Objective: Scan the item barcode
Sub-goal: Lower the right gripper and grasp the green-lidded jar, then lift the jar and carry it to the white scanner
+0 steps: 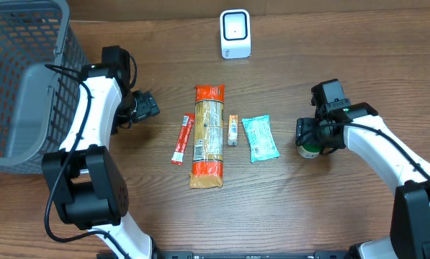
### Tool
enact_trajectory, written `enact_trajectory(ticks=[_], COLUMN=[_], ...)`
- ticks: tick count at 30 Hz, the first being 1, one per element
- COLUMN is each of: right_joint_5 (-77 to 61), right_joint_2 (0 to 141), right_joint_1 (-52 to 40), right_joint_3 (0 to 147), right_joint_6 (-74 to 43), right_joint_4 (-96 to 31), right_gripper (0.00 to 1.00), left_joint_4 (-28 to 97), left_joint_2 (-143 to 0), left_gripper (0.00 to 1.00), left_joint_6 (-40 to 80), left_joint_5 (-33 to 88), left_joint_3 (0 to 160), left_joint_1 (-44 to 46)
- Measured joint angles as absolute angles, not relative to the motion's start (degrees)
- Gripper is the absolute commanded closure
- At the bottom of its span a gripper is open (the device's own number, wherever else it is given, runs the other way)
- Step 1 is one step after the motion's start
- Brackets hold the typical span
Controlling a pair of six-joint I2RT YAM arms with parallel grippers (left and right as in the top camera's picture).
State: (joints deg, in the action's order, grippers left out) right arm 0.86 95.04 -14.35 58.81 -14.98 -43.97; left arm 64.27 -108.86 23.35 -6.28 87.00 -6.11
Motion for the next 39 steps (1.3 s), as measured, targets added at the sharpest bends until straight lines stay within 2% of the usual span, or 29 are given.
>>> enact_trajectory(ticks=[35, 37, 39], right_joint_5=[0.9, 0.9, 0.9], right_joint_2=[95.1, 95.1, 95.1], right_joint_1=[-14.3, -14.3, -14.3], right_joint_3=[54.4, 54.4, 54.4], right_joint_6=[-15.0, -15.0, -15.0], right_joint_4=[-40.7, -40.7, -40.7], right_gripper=[0.25, 0.3, 0.39], left_joint_4=[64.3, 64.3, 64.3], left_joint_2=[-108.9, -108.9, -108.9], left_gripper=[0.0, 0.0, 0.0], left_joint_6=[23.4, 23.4, 23.4], left_joint_5=[-6.3, -6.3, -6.3], left_joint_3=[87.0, 87.0, 87.0], left_joint_1=[-6.1, -6.1, -6.1])
